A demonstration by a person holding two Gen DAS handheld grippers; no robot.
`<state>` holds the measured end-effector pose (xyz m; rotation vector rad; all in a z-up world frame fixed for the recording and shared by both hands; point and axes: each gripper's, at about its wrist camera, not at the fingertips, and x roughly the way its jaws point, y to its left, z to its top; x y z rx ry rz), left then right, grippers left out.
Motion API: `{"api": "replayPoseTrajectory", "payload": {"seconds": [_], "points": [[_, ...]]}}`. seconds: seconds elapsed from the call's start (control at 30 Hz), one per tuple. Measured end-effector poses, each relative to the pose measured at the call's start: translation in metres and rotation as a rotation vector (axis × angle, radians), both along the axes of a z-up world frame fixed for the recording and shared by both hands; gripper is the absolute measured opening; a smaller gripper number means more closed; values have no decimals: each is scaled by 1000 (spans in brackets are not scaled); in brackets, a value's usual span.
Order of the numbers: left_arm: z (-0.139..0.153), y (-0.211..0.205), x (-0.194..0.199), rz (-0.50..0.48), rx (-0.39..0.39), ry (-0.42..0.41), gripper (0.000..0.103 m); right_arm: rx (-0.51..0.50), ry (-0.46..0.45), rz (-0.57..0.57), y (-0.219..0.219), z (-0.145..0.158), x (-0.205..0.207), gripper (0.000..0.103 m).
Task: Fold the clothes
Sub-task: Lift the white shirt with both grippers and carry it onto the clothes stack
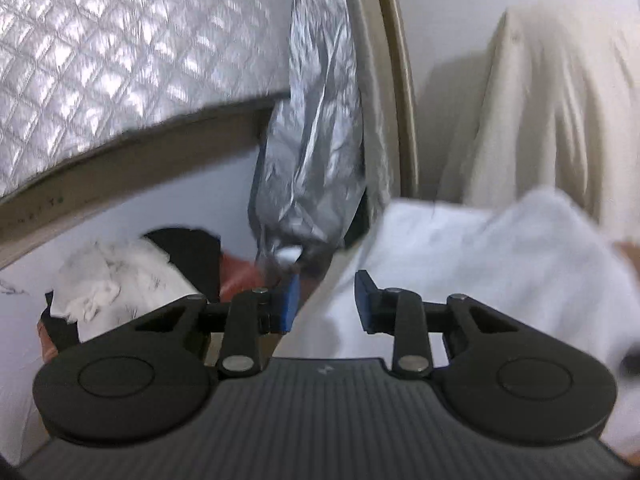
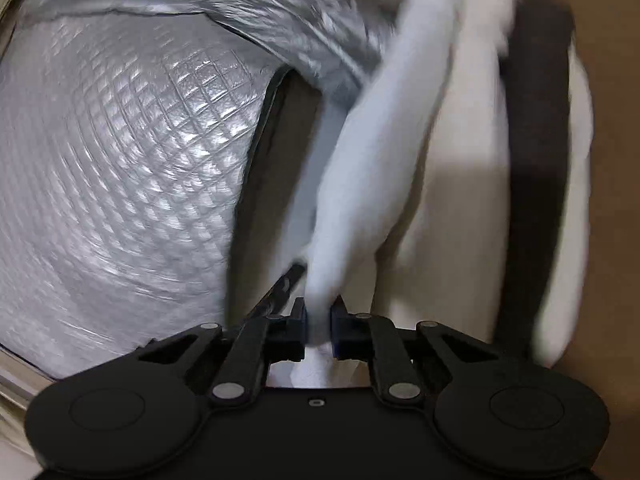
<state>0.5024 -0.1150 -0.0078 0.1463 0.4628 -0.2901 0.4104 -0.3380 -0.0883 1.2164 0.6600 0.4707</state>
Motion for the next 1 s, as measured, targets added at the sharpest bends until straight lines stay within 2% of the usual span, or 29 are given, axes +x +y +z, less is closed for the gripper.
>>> {"api": "replayPoseTrajectory", "payload": {"seconds": [0.07,0.13,0.2,0.3,0.33,0.37,0.4,0.43,0.5,0.6,0.7,0.77,0.8,0.83,0.87,0.9,1.0], "points": [[8,-6,-2,-30,-28,2,46,-187,-7,3,9,-1,-7,19],[-5,-23,4,-23,25,87,47,-394,-9,19,19,-3,-9,23],[-33,-38,17,25,105,217,49,-468,-62,24,18,0,-14,24],[-50,-31,20,107,47,240,49,-607,-195,-35,14,26,-26,32],[-51,-25,21,121,13,252,49,-650,-232,-63,11,36,-26,40],[-51,-20,22,117,-12,262,49,-673,-248,-84,5,45,-19,51],[-52,-15,22,111,-35,271,49,-678,-250,-104,-2,52,-10,57],[-52,-13,21,92,-39,268,49,-676,-246,-123,-10,57,2,71],[-53,-13,21,57,-32,251,49,-671,-229,-134,-23,60,27,74],[-57,-12,22,53,-25,221,49,-667,-187,-140,-39,58,66,80],[-62,-10,20,50,-24,211,49,-694,-94,-151,-41,40,107,82],[-59,-14,18,32,22,187,49,-711,-31,-158,-42,28,134,83],[-59,-17,17,22,44,175,49,-738,-42,-173,-41,27,138,79],[-59,-17,15,19,50,172,49,-782,-89,-198,-37,31,134,57],[-58,-15,15,14,41,177,49,-826,-136,-223,-34,35,129,27],[-58,-14,15,9,30,182,49,-869,-184,-248,-31,39,125,18],[-56,-8,18,-10,-34,199,51,-998,-330,-323,-21,50,111,17]]}}
